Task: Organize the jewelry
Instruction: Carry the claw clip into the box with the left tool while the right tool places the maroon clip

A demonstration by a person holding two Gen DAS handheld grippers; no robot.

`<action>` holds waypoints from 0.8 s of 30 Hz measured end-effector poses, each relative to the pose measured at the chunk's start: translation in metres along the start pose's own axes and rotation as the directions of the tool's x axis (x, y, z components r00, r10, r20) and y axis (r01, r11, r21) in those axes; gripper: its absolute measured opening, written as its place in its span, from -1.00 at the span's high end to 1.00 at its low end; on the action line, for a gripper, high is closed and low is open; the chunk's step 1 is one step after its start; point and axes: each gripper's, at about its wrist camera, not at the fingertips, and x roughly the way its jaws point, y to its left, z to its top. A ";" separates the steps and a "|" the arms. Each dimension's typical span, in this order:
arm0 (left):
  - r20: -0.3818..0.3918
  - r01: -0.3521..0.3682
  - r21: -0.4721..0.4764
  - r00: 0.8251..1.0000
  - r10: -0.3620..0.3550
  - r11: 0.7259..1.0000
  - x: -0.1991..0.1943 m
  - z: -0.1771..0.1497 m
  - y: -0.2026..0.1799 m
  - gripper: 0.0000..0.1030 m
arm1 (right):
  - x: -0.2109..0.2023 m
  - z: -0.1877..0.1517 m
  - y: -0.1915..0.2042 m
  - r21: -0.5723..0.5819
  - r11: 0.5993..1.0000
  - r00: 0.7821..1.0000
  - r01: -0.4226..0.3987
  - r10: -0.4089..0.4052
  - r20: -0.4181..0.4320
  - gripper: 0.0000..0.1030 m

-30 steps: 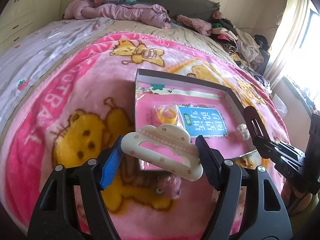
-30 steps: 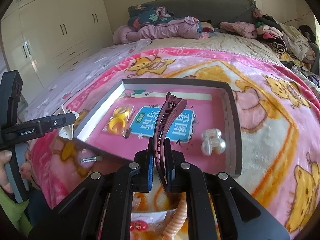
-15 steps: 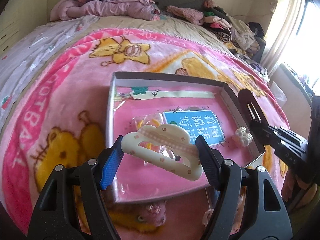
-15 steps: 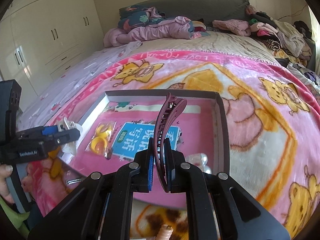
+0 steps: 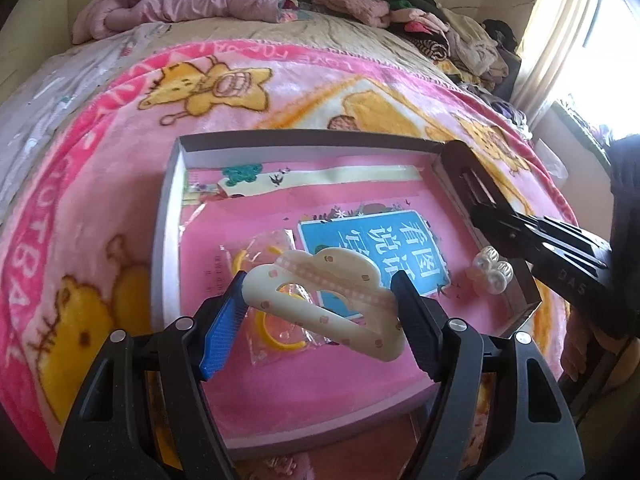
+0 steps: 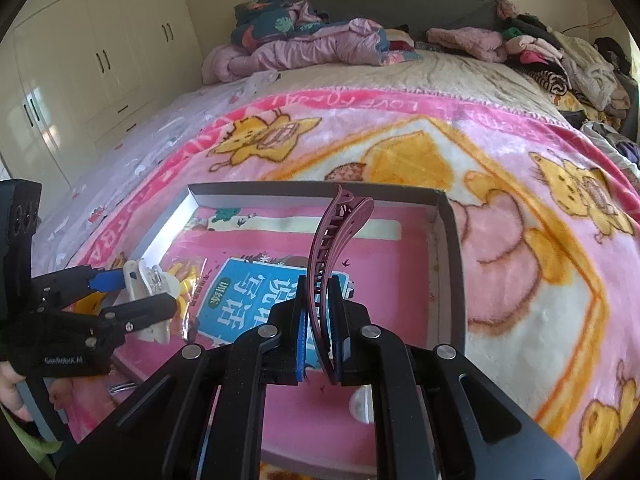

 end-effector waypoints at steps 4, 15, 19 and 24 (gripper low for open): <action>-0.012 -0.001 0.008 1.000 0.001 1.000 0.007 -0.002 0.001 -0.22 | 0.016 0.003 0.000 -0.007 1.000 0.999 -0.012 0.012 -0.032 0.81; -0.009 -0.008 0.008 1.000 0.008 1.000 0.005 -0.005 0.005 -0.39 | 0.050 0.000 0.004 0.001 0.999 0.993 -0.034 0.034 -0.110 0.81; -0.002 -0.022 -0.006 1.000 0.022 1.000 0.000 -0.007 0.011 -0.42 | 0.055 -0.002 0.005 0.002 0.999 0.992 -0.032 0.032 -0.126 0.80; 0.010 -0.028 -0.038 1.000 0.029 0.999 -0.013 -0.012 0.022 -0.50 | 0.055 -0.005 0.006 0.012 0.999 0.991 -0.031 0.032 -0.130 0.77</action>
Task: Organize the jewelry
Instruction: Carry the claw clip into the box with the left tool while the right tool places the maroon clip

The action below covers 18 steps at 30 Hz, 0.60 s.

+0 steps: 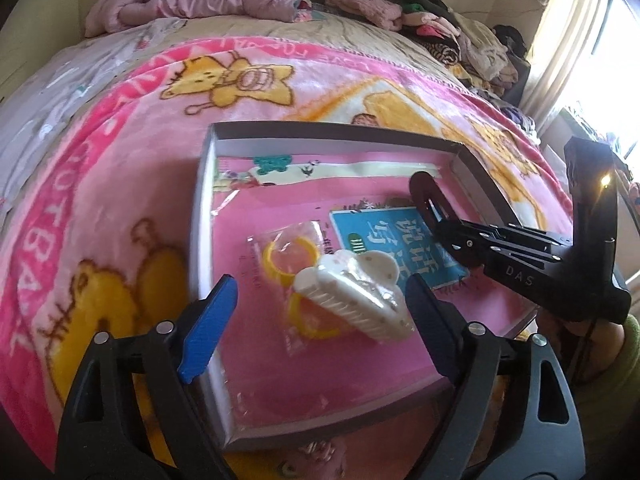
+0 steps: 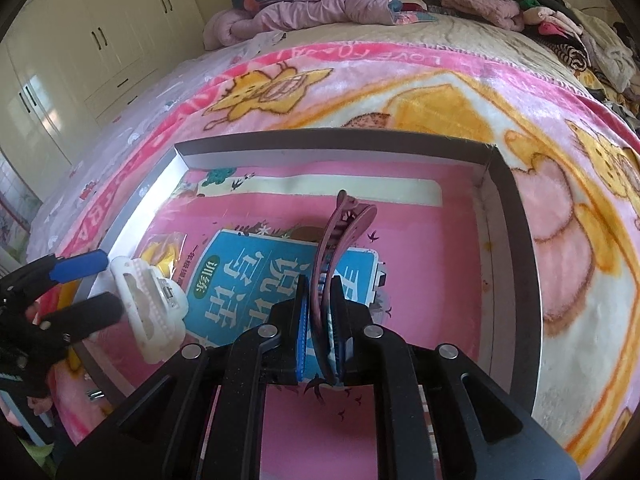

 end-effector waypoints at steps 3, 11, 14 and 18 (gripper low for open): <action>0.005 -0.015 -0.009 1.000 0.015 1.000 -0.008 -0.003 0.005 -0.56 | -0.004 -0.001 0.000 0.015 1.000 1.000 0.002 -0.002 0.008 0.64; 0.031 -0.017 -0.023 0.999 0.018 1.000 -0.029 -0.008 0.011 -0.67 | -0.035 -0.004 0.004 0.030 0.999 0.997 0.025 -0.027 0.066 0.07; 0.044 -0.017 -0.020 0.999 0.018 1.000 -0.037 -0.009 0.011 -0.68 | -0.048 -0.007 0.006 0.038 0.999 0.995 0.031 -0.035 0.090 -0.08; 0.061 -0.012 -0.020 0.998 0.013 1.000 -0.047 -0.011 0.010 -0.74 | -0.065 -0.010 0.009 0.045 0.998 0.991 0.046 -0.051 0.120 -0.25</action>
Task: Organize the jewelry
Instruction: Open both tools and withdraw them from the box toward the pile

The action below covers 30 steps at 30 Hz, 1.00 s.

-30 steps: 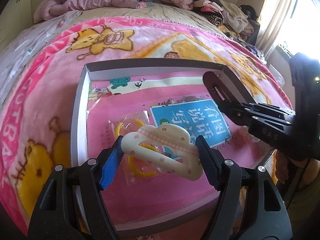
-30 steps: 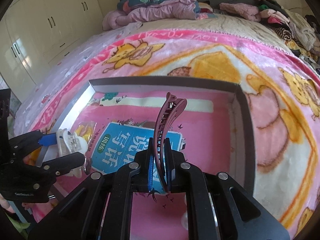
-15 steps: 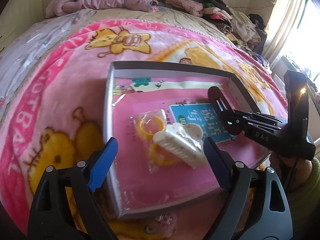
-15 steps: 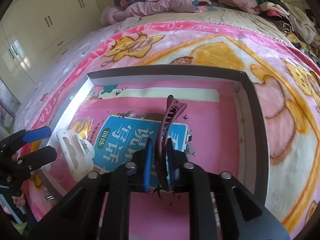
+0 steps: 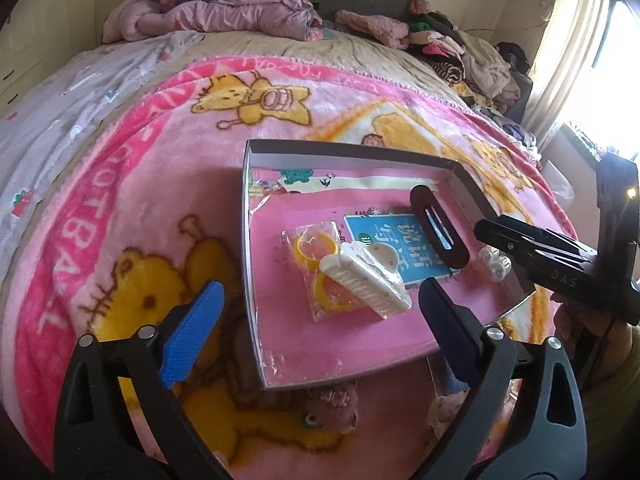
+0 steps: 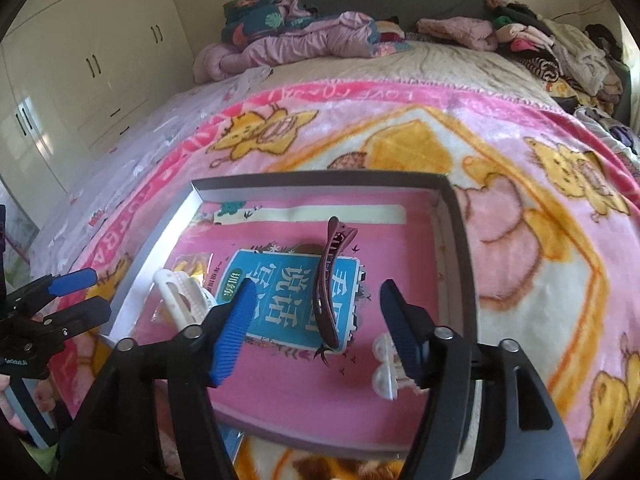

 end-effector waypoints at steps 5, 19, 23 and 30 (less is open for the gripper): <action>0.012 -0.006 0.000 1.000 0.006 1.000 -0.010 -0.004 0.000 -0.76 | -0.020 -0.005 0.003 0.007 1.000 0.999 0.022 -0.022 0.029 -0.45; 0.058 -0.013 0.018 0.998 0.012 1.000 -0.046 -0.022 -0.011 -0.78 | -0.071 -0.032 0.007 0.032 0.998 0.995 0.054 -0.057 0.079 -0.61; 0.075 -0.011 0.019 0.997 0.010 1.000 -0.056 -0.028 -0.015 -0.78 | -0.083 -0.039 0.009 0.027 0.998 0.994 0.059 -0.061 0.090 -0.61; 0.095 -0.017 0.026 0.995 0.015 1.000 -0.071 -0.040 -0.024 -0.78 | -0.107 -0.049 0.009 0.019 0.998 0.991 0.065 -0.067 0.119 -0.62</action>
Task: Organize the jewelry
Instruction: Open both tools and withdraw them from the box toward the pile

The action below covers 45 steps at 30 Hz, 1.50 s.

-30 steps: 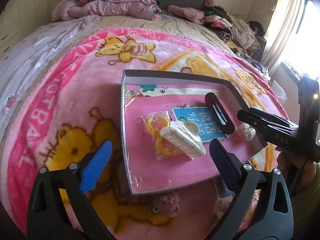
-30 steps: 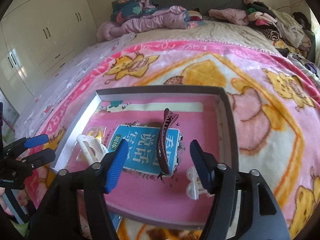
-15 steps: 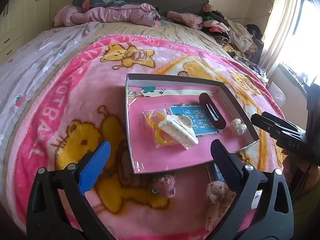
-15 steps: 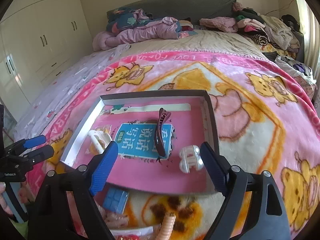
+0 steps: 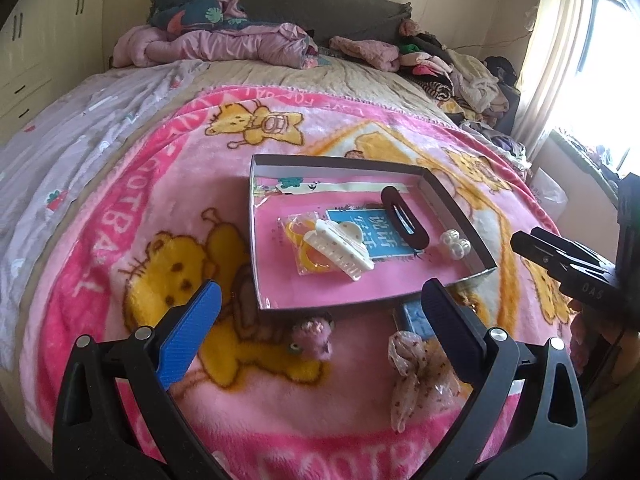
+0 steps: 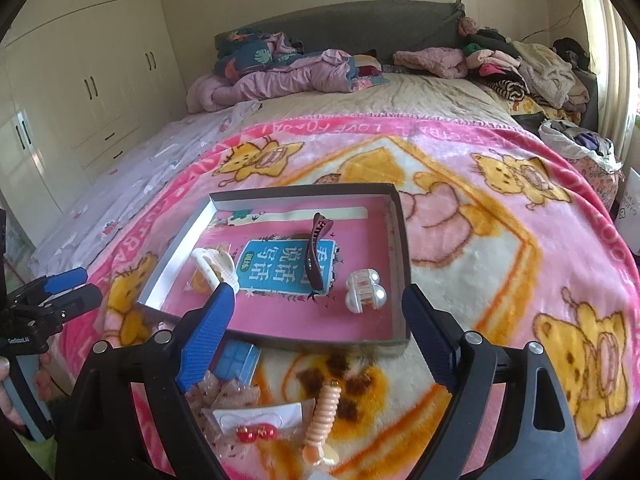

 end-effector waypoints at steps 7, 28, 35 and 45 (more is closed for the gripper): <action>0.007 0.017 0.002 1.000 -0.017 1.000 -0.010 -0.014 -0.012 -0.78 | -0.024 -0.009 -0.001 -0.017 1.000 1.000 0.007 -0.007 0.019 -0.62; -0.004 0.012 0.091 1.000 -0.012 0.996 -0.019 -0.059 -0.051 -0.78 | -0.064 -0.058 -0.017 -0.051 0.998 0.999 0.031 -0.029 0.033 -0.63; -0.025 0.001 0.113 1.000 0.002 0.994 -0.015 -0.069 -0.061 -0.78 | -0.064 -0.076 -0.031 -0.041 0.999 0.999 0.034 -0.034 0.019 -0.63; -0.081 0.003 0.148 0.997 0.009 0.989 0.004 -0.083 -0.073 -0.78 | -0.061 -0.094 -0.043 -0.019 0.999 0.999 0.033 -0.033 -0.006 -0.63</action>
